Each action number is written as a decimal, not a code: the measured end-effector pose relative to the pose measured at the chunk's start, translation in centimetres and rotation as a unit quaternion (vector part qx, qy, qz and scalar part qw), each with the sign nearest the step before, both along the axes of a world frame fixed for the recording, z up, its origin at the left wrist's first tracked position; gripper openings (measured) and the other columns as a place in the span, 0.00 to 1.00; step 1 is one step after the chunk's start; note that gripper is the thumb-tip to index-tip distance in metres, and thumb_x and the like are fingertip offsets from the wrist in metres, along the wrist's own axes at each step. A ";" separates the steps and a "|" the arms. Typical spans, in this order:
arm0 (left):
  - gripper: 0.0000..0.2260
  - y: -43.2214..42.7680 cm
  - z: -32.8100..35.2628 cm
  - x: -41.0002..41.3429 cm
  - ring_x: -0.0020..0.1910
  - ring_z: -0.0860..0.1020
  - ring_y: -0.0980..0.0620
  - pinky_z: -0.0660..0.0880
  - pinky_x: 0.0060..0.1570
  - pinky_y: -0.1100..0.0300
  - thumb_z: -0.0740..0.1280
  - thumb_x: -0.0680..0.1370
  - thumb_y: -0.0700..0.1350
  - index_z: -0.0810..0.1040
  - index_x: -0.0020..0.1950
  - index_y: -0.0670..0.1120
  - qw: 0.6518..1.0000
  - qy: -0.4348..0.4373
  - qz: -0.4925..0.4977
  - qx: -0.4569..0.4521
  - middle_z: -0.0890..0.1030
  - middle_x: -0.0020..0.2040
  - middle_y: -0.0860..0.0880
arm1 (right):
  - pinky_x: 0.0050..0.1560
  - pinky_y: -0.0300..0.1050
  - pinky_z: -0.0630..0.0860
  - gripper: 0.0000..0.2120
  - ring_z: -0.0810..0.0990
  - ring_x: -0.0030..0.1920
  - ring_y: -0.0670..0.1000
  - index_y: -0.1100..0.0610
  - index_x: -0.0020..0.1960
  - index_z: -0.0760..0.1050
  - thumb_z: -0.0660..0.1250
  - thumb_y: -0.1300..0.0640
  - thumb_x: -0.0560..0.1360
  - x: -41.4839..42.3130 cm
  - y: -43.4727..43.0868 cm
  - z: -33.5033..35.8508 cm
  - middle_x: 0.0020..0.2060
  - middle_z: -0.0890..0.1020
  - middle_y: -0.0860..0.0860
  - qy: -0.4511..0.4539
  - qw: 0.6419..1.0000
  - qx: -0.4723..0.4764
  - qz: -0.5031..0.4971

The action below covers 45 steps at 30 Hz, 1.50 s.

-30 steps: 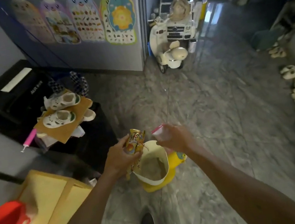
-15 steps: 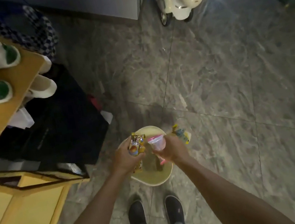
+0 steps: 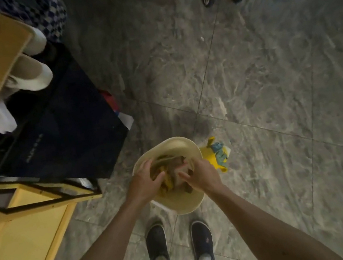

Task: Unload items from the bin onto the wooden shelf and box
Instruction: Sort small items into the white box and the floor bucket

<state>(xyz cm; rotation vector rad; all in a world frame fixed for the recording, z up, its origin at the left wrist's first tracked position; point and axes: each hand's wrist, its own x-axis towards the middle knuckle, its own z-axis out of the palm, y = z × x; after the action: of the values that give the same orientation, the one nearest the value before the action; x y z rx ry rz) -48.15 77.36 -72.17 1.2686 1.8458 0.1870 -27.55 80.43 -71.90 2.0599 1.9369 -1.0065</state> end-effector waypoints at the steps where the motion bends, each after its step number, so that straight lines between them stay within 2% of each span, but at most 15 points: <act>1: 0.32 0.2 1.5 -0.3 0.74 0.74 0.46 0.73 0.69 0.50 0.69 0.80 0.60 0.66 0.81 0.53 1.000 0.013 -0.006 0.007 0.73 0.78 0.50 | 0.45 0.50 0.80 0.30 0.83 0.51 0.56 0.50 0.62 0.76 0.69 0.27 0.73 0.1 0.2 1.8 0.52 0.84 0.52 0.003 1.000 0.007 0.011; 4: 0.37 0.7 6.8 -2.0 0.74 0.74 0.45 0.71 0.73 0.47 0.64 0.77 0.68 0.68 0.81 0.51 0.997 0.059 -0.033 0.044 0.74 0.77 0.48 | 0.55 0.51 0.78 0.42 0.80 0.61 0.58 0.54 0.74 0.69 0.65 0.24 0.73 0.6 0.9 7.6 0.64 0.80 0.54 -0.002 0.999 0.047 0.025; 7: 0.41 1.5 13.6 -4.1 0.79 0.68 0.47 0.66 0.78 0.46 0.61 0.75 0.72 0.69 0.81 0.48 0.986 0.108 -0.056 0.114 0.72 0.80 0.47 | 0.73 0.53 0.69 0.52 0.69 0.78 0.58 0.57 0.82 0.62 0.61 0.22 0.73 1.4 2.1 14.5 0.79 0.69 0.56 -0.036 0.995 0.088 0.042; 10: 0.39 2.5 21.2 -6.1 0.83 0.60 0.47 0.61 0.80 0.44 0.60 0.76 0.71 0.70 0.79 0.47 0.965 0.163 -0.084 0.189 0.69 0.81 0.48 | 0.75 0.54 0.69 0.55 0.67 0.79 0.59 0.58 0.83 0.61 0.57 0.18 0.71 1.8 3.5 22.3 0.81 0.67 0.57 -0.053 0.989 0.139 0.020; 13: 0.42 3.3 29.5 -7.7 0.83 0.61 0.46 0.61 0.80 0.44 0.58 0.77 0.74 0.66 0.82 0.48 0.946 0.208 -0.103 0.227 0.66 0.82 0.47 | 0.77 0.54 0.68 0.56 0.65 0.81 0.58 0.57 0.84 0.59 0.54 0.17 0.71 1.9 4.1 30.8 0.82 0.64 0.55 -0.050 0.980 0.193 0.020; 15: 0.43 3.6 34.8 -8.6 0.81 0.65 0.46 0.63 0.79 0.45 0.57 0.76 0.75 0.64 0.83 0.48 0.937 0.216 -0.101 0.254 0.68 0.81 0.46 | 0.75 0.56 0.71 0.57 0.67 0.79 0.58 0.56 0.83 0.61 0.53 0.15 0.70 1.8 4.2 36.2 0.81 0.66 0.55 -0.039 0.971 0.235 0.015; 18: 0.44 3.4 42.0 -9.5 0.80 0.65 0.45 0.65 0.78 0.45 0.57 0.76 0.76 0.61 0.84 0.50 0.927 0.221 -0.091 0.289 0.66 0.82 0.47 | 0.75 0.59 0.71 0.57 0.66 0.80 0.58 0.55 0.84 0.59 0.54 0.15 0.70 1.4 4.0 44.1 0.83 0.63 0.54 -0.019 0.960 0.278 0.020; 22: 0.44 1.5 50.2 -9.6 0.83 0.58 0.46 0.57 0.81 0.45 0.59 0.77 0.74 0.57 0.86 0.50 0.916 0.226 -0.063 0.325 0.60 0.85 0.47 | 0.76 0.58 0.70 0.58 0.66 0.80 0.58 0.56 0.84 0.60 0.55 0.16 0.69 1.2 2.5 52.9 0.82 0.64 0.55 0.016 0.940 0.339 0.025; 24: 0.45 0.0 53.5 -9.4 0.84 0.57 0.46 0.56 0.82 0.44 0.58 0.76 0.75 0.57 0.86 0.51 0.908 0.236 -0.039 0.345 0.59 0.85 0.47 | 0.74 0.59 0.72 0.59 0.67 0.79 0.59 0.57 0.83 0.62 0.55 0.15 0.68 1.4 1.6 55.9 0.81 0.67 0.56 0.026 0.930 0.366 0.037; 28: 0.44 -5.0 58.6 -8.5 0.84 0.57 0.48 0.56 0.82 0.43 0.56 0.76 0.76 0.58 0.86 0.51 0.896 0.272 0.011 0.350 0.59 0.85 0.50 | 0.69 0.59 0.76 0.58 0.72 0.75 0.61 0.54 0.81 0.64 0.54 0.14 0.66 1.4 -0.6 59.5 0.78 0.71 0.55 0.039 0.917 0.390 0.068; 32: 0.48 -11.4 60.2 -8.4 0.84 0.58 0.46 0.58 0.81 0.41 0.50 0.72 0.78 0.62 0.84 0.50 0.880 0.301 0.038 0.366 0.61 0.84 0.48 | 0.66 0.59 0.78 0.56 0.74 0.74 0.61 0.55 0.81 0.64 0.56 0.15 0.67 0.6 -3.8 60.8 0.76 0.73 0.55 0.049 0.910 0.396 0.114; 35: 0.42 -16.8 60.2 -9.0 0.83 0.58 0.46 0.57 0.81 0.41 0.55 0.76 0.76 0.64 0.83 0.51 0.869 0.324 0.070 0.367 0.61 0.84 0.47 | 0.67 0.59 0.77 0.55 0.72 0.74 0.61 0.55 0.80 0.64 0.58 0.16 0.68 -1.3 -6.9 60.9 0.77 0.72 0.55 0.069 0.902 0.400 0.149; 38: 0.42 -22.9 60.9 -10.3 0.83 0.59 0.44 0.57 0.81 0.41 0.56 0.76 0.75 0.64 0.83 0.51 0.868 0.340 0.110 0.345 0.61 0.84 0.47 | 0.71 0.60 0.73 0.53 0.68 0.78 0.61 0.56 0.82 0.61 0.61 0.19 0.71 -4.6 -10.5 61.2 0.80 0.66 0.56 0.085 0.892 0.400 0.193; 41: 0.44 -30.3 61.5 -13.2 0.81 0.63 0.44 0.59 0.80 0.41 0.52 0.75 0.77 0.64 0.83 0.51 0.861 0.351 0.159 0.332 0.63 0.83 0.46 | 0.70 0.61 0.75 0.52 0.70 0.76 0.60 0.54 0.81 0.61 0.63 0.21 0.70 -9.3 -14.8 61.5 0.79 0.68 0.55 0.120 0.881 0.387 0.243; 45: 0.41 -40.7 61.8 -18.2 0.80 0.65 0.42 0.61 0.79 0.40 0.57 0.77 0.74 0.64 0.82 0.50 0.844 0.376 0.229 0.306 0.63 0.83 0.45 | 0.72 0.61 0.72 0.53 0.69 0.78 0.59 0.53 0.83 0.58 0.63 0.20 0.71 -17.0 -21.6 61.7 0.80 0.66 0.54 0.156 0.867 0.357 0.312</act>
<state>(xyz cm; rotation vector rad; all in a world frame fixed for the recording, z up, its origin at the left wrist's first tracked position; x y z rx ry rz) -66.31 36.71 -10.38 1.4002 2.9317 0.6576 -44.60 58.88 -10.18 1.3006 3.2113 -0.5175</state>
